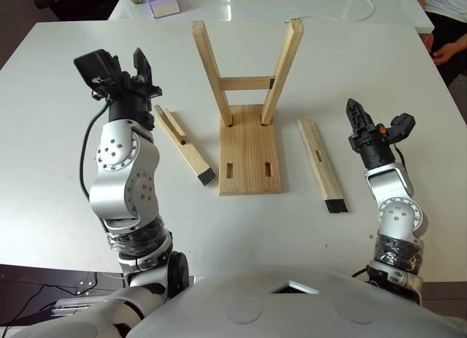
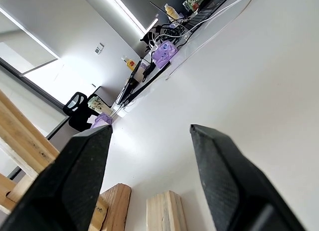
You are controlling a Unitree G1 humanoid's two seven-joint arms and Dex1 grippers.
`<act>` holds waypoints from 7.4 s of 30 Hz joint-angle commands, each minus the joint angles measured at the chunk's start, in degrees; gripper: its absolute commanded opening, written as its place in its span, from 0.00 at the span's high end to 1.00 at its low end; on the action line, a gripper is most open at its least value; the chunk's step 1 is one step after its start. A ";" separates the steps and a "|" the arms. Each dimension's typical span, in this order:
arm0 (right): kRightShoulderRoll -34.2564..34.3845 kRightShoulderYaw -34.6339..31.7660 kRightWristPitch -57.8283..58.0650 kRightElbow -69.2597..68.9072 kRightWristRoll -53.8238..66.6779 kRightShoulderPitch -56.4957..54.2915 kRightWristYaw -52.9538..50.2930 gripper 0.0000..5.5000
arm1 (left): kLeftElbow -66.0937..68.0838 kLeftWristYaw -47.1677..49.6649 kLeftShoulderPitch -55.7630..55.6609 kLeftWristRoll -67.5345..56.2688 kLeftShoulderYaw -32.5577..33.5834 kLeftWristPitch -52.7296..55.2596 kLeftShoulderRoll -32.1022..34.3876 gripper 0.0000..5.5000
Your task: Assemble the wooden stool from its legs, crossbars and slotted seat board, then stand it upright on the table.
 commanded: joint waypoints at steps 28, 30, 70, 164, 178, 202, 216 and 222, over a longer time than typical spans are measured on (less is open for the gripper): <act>-3.20 0.56 2.75 7.56 -1.33 -8.42 2.91 0.48 | 11.54 1.04 -0.34 1.45 0.08 4.06 -3.95 0.56; -2.77 0.58 2.62 6.84 -1.29 -7.42 2.81 0.48 | 7.82 1.14 -0.64 -0.23 1.37 2.29 -5.19 0.56; -6.33 2.02 11.76 0.34 -0.35 -0.57 1.00 0.48 | -17.15 10.28 17.58 -3.16 -4.82 38.66 -24.33 0.36; -24.72 11.44 40.98 25.06 8.30 -70.11 47.87 0.48 | 13.23 -56.28 -18.75 -49.55 8.34 14.20 24.61 0.63; -26.67 11.45 39.45 21.83 5.95 -69.59 54.54 0.37 | 14.03 -67.41 -13.15 -44.97 0.49 7.71 30.84 0.63; -26.54 10.37 44.25 18.36 8.05 -66.45 51.43 0.62 | 13.54 -68.66 -9.77 -43.74 -1.02 4.95 33.30 0.63; -28.11 8.13 38.44 9.85 5.24 -56.67 46.25 0.63 | 16.14 -63.31 -6.86 -39.45 -0.98 2.95 33.35 0.42; -35.81 8.24 29.25 -2.14 -0.67 -40.31 49.49 0.63 | 14.10 -51.80 4.29 -38.32 6.58 0.96 29.61 0.42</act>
